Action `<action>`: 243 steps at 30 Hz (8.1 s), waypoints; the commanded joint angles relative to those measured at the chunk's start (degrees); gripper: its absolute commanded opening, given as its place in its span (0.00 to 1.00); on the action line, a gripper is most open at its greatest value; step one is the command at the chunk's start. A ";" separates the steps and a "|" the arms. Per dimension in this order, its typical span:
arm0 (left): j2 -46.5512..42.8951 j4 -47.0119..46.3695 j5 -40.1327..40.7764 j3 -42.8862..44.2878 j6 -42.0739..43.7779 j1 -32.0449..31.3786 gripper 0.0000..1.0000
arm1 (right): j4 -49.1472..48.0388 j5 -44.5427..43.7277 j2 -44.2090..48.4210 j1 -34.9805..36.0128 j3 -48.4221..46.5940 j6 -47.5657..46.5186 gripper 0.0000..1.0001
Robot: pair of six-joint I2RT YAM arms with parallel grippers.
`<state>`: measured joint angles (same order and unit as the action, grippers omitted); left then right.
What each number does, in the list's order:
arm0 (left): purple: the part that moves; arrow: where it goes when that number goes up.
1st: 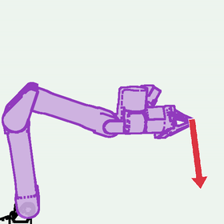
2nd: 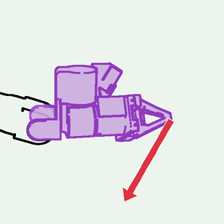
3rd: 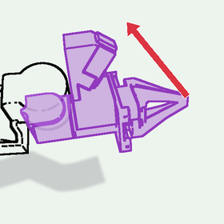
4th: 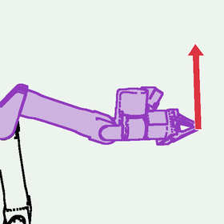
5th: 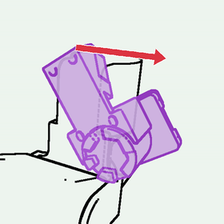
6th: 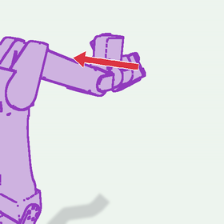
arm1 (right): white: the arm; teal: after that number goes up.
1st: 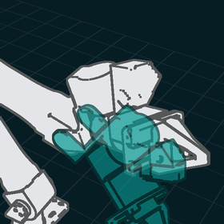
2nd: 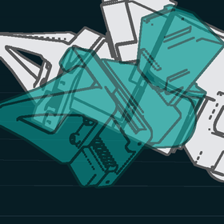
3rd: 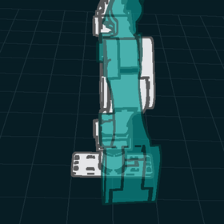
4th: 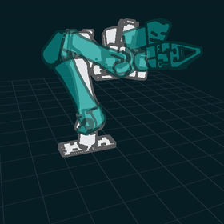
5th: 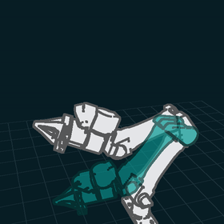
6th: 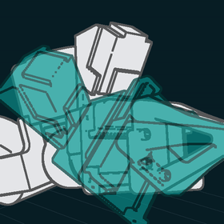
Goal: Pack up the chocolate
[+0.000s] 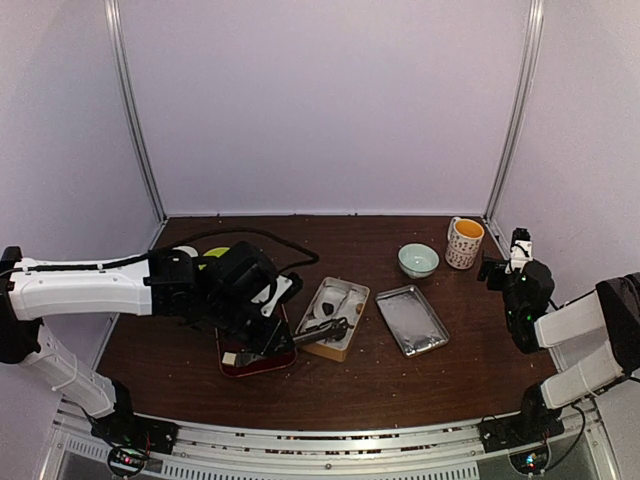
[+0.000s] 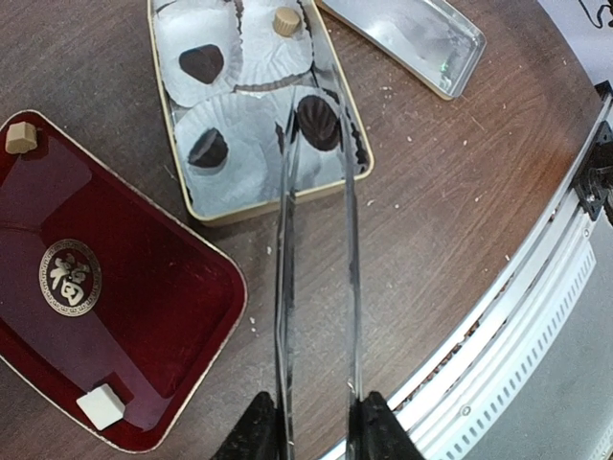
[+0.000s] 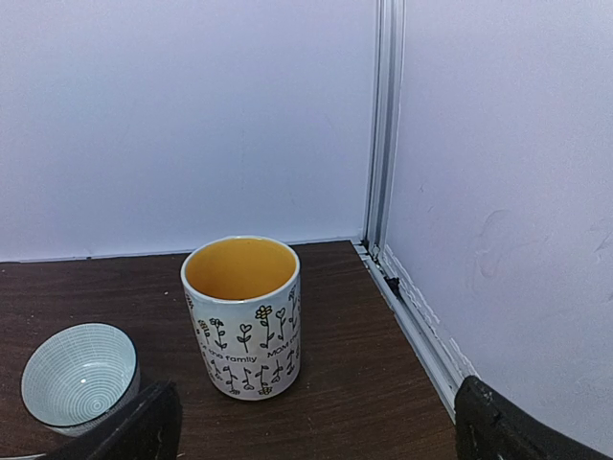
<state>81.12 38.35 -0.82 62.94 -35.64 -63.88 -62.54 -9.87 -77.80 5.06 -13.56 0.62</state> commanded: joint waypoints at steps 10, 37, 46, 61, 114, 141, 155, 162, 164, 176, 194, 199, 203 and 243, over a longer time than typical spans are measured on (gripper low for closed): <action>-0.83 -0.48 0.70 1.67 0.21 -0.28 0.30 | 0.00 -0.50 -0.13 -0.40 -0.68 0.61 1.00; -15.46 1.05 19.06 -1.85 -5.67 -0.05 0.29 | -0.04 -0.47 -0.12 -0.40 -0.68 0.56 1.00; -21.60 4.36 23.75 -6.05 -11.04 4.30 0.29 | -0.04 -0.49 -0.07 -0.40 -0.74 0.61 1.00; -20.56 4.90 24.74 -14.17 -15.65 7.42 0.29 | -0.04 -0.49 -0.12 -0.36 -0.73 0.61 1.00; -0.77 0.16 18.94 -14.86 -15.45 9.12 0.46 | -0.03 -0.48 -0.10 -0.40 -0.72 0.61 1.00; 5.22 -1.72 17.53 -13.26 -14.24 9.10 0.46 | -0.02 -0.49 -0.14 -0.40 -0.70 0.61 1.00; 0.95 -3.38 16.35 -13.71 -10.18 9.13 0.64 | -0.04 -0.39 -0.11 -0.40 -0.71 0.51 1.00; -3.18 -0.21 16.86 -12.26 -8.35 8.96 0.68 | -0.04 -0.43 -0.07 -0.40 -0.69 0.52 1.00; -5.82 0.06 16.85 -12.33 -7.34 8.88 0.70 | -0.06 -0.41 -0.07 -0.38 -0.71 0.51 1.00; -22.82 -4.28 19.71 -13.63 0.25 9.03 0.98 | -0.05 -0.42 -0.07 -0.40 -0.75 0.54 1.00; -26.61 -10.61 18.74 -13.39 6.85 9.21 0.98 | 26.03 -8.03 14.14 0.65 -7.56 6.04 1.00; -24.42 -12.01 17.68 -12.92 6.70 9.29 0.97 | 49.21 -14.90 21.78 0.57 -14.05 23.55 1.00; -22.05 -13.11 15.94 -12.16 6.13 9.47 0.97 | 52.82 -8.96 24.53 0.48 -13.98 21.94 1.00; 13.90 -21.48 4.64 6.82 5.02 11.31 0.79 | 88.75 -3.43 -5.89 50.73 -30.83 30.82 0.58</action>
<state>94.54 19.33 5.13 67.31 -30.74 -53.19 24.01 -10.33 -81.36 54.87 -42.22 29.41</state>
